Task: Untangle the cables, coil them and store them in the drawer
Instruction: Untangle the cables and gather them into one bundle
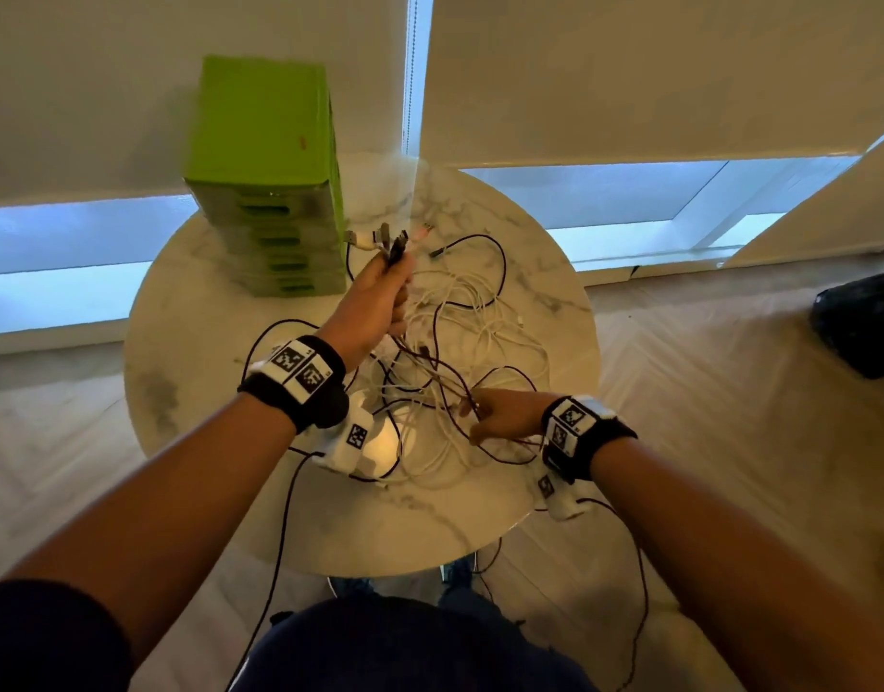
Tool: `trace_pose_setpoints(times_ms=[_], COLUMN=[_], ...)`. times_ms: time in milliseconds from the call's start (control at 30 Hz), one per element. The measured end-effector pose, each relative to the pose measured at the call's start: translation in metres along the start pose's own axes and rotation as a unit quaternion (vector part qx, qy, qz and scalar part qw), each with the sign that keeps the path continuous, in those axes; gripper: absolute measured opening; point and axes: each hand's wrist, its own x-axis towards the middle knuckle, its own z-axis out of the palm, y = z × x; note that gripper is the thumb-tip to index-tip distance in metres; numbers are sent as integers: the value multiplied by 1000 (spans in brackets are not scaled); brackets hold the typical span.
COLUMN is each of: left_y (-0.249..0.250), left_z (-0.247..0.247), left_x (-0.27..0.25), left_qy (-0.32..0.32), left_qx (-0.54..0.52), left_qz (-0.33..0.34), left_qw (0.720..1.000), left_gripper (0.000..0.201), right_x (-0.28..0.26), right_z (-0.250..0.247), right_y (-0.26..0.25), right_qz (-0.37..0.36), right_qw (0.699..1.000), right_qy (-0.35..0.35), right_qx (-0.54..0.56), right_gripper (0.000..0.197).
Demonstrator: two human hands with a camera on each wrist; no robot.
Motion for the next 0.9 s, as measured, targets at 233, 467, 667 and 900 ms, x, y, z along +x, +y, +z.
trace_pose_setpoints(times_ms=[233,467,667,900], left_y=[-20,-47,-56,-64], left_z=[-10,13,25,36], left_x=[-8,-27,-42,-37], left_qy=[99,190,222,222], left_qx=[89,74,84,103], left_qz=[-1,-9,-21,-37], left_qw=[991,979,971,969], left_gripper=[17,8,11,8], right_x=[16,67,70,39], right_z=[-28,-7,-6,-59], right_y=[3,-7,1,21], right_qz=[-52,4,-16,-39], right_qw=[938,991,988,947], right_qy=[33,61,117,292], right_qx=[342,122,96,126], right_gripper=[37,23,37,28])
